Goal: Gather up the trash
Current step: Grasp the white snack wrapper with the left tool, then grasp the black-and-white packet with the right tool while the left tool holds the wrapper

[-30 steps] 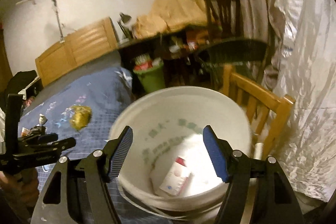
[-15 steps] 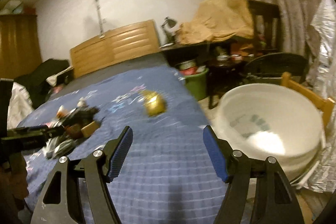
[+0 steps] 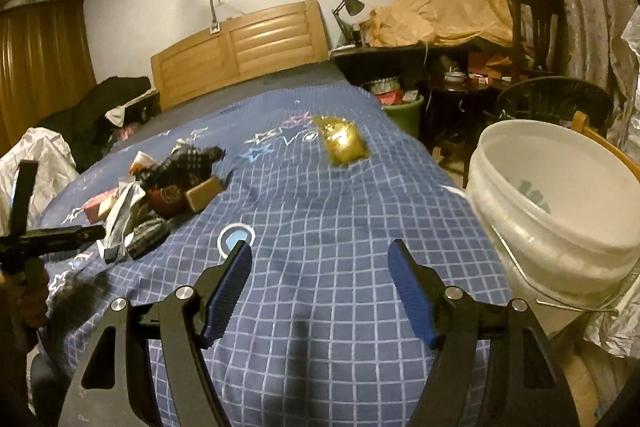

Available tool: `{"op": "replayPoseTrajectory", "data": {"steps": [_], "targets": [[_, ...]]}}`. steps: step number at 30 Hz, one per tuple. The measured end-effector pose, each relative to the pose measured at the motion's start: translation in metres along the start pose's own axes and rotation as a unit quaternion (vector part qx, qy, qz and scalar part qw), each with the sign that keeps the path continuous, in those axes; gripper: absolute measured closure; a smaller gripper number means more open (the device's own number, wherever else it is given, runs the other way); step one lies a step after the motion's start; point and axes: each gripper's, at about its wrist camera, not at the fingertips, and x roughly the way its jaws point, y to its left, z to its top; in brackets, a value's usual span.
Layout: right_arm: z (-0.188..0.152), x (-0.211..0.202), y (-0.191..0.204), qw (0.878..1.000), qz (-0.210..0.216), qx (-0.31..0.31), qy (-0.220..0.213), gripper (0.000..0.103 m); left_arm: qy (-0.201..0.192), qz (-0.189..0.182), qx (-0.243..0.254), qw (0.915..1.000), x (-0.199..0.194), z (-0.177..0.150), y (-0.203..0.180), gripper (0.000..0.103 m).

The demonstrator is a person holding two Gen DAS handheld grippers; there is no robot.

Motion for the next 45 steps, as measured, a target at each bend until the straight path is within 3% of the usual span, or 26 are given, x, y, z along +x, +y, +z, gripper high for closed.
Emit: {"op": "replayPoseTrajectory", "data": {"steps": [4, 8, 13, 21, 26, 28, 30, 33, 36, 39, 40, 45], "targets": [[-0.002, 0.004, -0.002, 1.000, 0.001, -0.004, 0.011, 0.031, 0.009, -0.021, 0.025, 0.9994, 0.016, 0.003, -0.005, 0.031], [-0.004, 0.007, -0.002, 1.000, 0.004, -0.002, 0.023, 0.031, 0.018, -0.007, 0.049, 0.9986, 0.030, 0.004, -0.011, 0.050], [-0.002, 0.003, 0.003, 1.000, 0.011, -0.013, 0.018, 0.031, 0.002, -0.022, 0.030, 0.9993, 0.010, -0.004, -0.002, 0.066], [0.010, -0.002, 0.031, 0.998, 0.045, -0.049, 0.010, 0.031, -0.021, -0.005, -0.004, 0.9998, -0.047, -0.031, 0.016, 0.066], [0.027, -0.001, 0.072, 0.991, 0.101, -0.091, 0.001, 0.032, -0.016, 0.064, -0.040, 0.9970, -0.066, -0.043, 0.041, 0.066], [0.037, 0.002, 0.095, 0.984, 0.142, -0.110, 0.001, 0.032, -0.011, 0.096, -0.052, 0.9939, -0.070, -0.047, 0.052, 0.067], [0.041, 0.010, 0.115, 0.977, 0.172, -0.122, 0.019, 0.032, -0.004, 0.104, -0.065, 0.9925, -0.069, -0.049, 0.061, 0.066], [0.035, 0.033, 0.144, 0.971, 0.186, -0.141, 0.053, 0.032, 0.008, 0.124, -0.077, 0.9893, -0.061, -0.053, 0.076, 0.064], [0.023, 0.067, 0.167, 0.971, 0.172, -0.128, 0.106, 0.031, 0.027, 0.134, -0.092, 0.9863, -0.040, -0.061, 0.083, 0.058], [0.014, 0.093, 0.177, 0.973, 0.156, -0.068, 0.159, 0.031, 0.016, 0.141, -0.089, 0.9858, -0.030, -0.066, 0.083, 0.041], [0.013, 0.098, 0.182, 0.973, 0.152, -0.055, 0.166, 0.030, 0.015, 0.142, -0.090, 0.9856, -0.029, -0.068, 0.083, 0.036], [0.015, 0.123, 0.221, 0.988, 0.058, -0.039, 0.140, 0.022, 0.006, 0.126, -0.122, 0.9845, -0.023, -0.074, 0.097, 0.035]]}}
